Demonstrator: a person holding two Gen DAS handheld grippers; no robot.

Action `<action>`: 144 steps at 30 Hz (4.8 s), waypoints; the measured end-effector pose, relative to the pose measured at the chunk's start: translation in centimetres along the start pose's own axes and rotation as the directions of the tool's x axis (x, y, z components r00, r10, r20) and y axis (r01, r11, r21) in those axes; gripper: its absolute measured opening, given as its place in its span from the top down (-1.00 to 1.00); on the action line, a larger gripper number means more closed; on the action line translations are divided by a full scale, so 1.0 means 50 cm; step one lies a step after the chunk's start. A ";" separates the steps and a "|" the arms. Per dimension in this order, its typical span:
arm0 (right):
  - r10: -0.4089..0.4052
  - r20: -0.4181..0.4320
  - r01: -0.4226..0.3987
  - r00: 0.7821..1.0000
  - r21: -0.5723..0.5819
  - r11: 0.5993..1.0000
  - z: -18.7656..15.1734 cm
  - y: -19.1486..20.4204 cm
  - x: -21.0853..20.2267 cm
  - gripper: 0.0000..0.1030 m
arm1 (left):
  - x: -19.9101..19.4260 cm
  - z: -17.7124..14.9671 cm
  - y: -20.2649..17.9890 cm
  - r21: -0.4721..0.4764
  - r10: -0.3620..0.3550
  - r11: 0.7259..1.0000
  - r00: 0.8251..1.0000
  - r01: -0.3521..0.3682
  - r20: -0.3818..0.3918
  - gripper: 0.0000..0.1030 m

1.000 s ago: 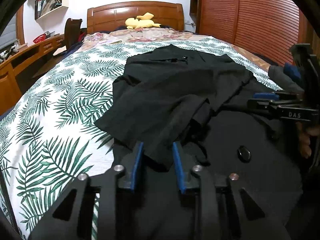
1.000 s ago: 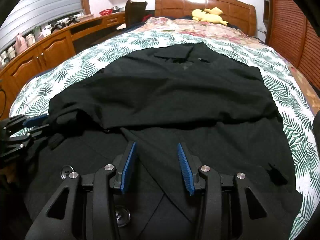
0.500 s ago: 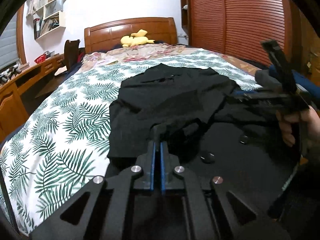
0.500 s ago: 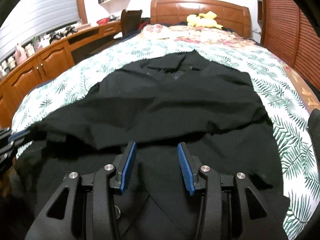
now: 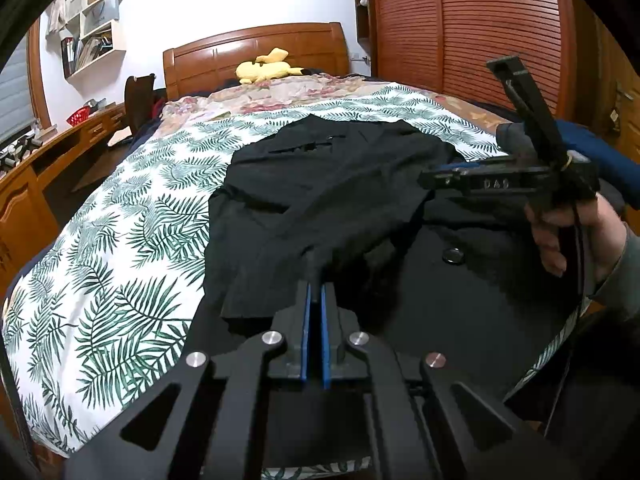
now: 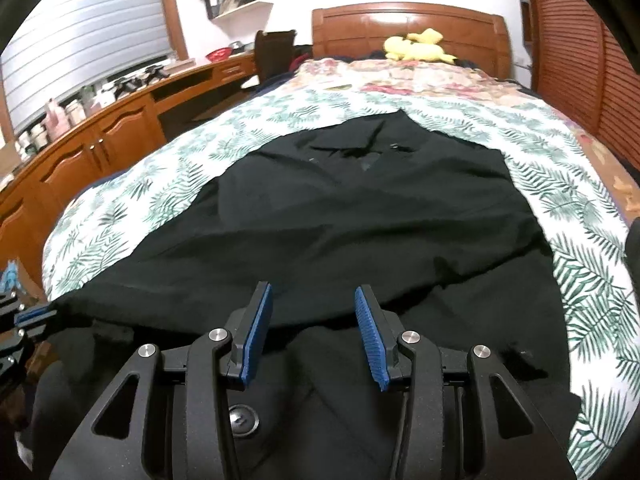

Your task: Fold large clothes

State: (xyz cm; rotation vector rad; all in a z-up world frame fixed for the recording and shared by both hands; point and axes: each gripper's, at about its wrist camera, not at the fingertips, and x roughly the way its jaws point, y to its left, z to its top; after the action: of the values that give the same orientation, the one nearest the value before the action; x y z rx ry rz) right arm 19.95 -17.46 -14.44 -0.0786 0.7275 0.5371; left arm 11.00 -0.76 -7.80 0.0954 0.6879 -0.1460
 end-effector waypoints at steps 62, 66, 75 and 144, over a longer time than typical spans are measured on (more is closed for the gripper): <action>0.172 -0.174 -0.215 0.970 -0.271 0.938 -0.071 0.271 0.108 -0.12 | 0.048 -0.128 0.239 -0.190 0.102 0.973 0.981 -0.133 -0.166 0.12; 0.143 -0.154 -0.180 0.978 -0.263 0.948 -0.078 0.249 0.075 -0.16 | 0.023 -0.129 0.233 -0.182 0.076 0.978 0.985 -0.104 -0.155 0.12; -0.006 -0.084 -0.013 0.996 -0.226 0.974 -0.091 0.135 -0.050 -0.16 | -0.006 -0.122 0.201 -0.140 0.012 0.990 0.991 -0.031 -0.135 0.12; -0.166 -0.117 0.174 0.979 0.056 0.983 -0.255 -0.125 -0.242 0.77 | -0.008 -0.177 0.150 -0.082 -0.082 0.994 0.980 0.068 -0.180 0.40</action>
State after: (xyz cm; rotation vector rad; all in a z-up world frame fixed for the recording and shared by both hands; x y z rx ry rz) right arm 7.76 -31.38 -16.82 -0.1091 0.8394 0.3467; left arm 6.40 7.88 -14.07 0.0105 0.8808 -0.1848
